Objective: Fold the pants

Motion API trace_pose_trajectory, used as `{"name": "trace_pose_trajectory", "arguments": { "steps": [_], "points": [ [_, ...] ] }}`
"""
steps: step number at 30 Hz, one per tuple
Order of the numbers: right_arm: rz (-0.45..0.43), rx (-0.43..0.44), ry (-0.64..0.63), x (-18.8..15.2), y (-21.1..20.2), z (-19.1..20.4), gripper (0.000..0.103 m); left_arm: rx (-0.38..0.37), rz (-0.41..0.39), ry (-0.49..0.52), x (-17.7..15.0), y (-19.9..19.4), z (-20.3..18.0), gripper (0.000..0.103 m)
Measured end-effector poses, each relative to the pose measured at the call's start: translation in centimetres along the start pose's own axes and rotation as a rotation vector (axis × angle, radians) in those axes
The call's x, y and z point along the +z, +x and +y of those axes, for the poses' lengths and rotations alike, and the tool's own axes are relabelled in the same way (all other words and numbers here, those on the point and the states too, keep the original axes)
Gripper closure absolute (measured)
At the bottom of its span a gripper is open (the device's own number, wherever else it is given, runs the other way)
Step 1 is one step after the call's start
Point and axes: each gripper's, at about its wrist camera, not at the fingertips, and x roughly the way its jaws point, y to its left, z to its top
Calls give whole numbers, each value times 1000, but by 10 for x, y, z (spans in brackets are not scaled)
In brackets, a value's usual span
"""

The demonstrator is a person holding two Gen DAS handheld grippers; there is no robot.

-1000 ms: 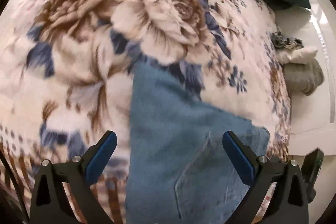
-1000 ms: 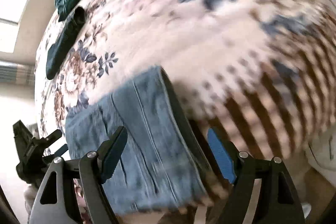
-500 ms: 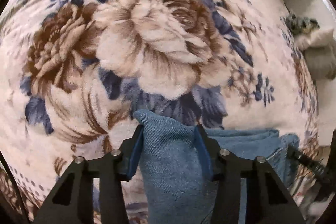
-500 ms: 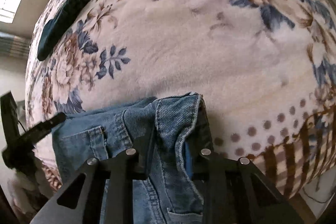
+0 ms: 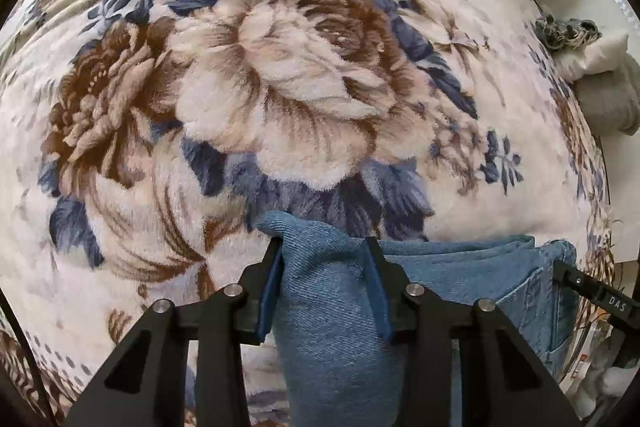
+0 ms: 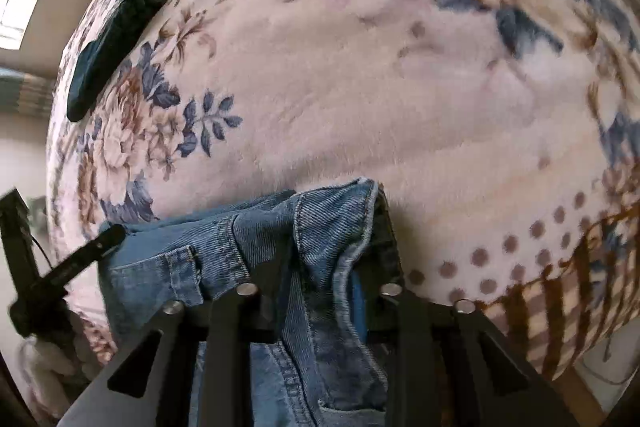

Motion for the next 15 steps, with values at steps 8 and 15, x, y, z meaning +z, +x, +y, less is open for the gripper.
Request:
{"name": "trace_pose_trajectory", "arguments": {
  "steps": [8, 15],
  "points": [
    [-179, -57, -67, -5, -43, 25, 88, -36, -20, -33, 1, -8, 10, 74],
    [-15, 28, 36, 19, -2, 1, 82, -119, 16, -181, 16, 8, 43, 74]
  ]
}}
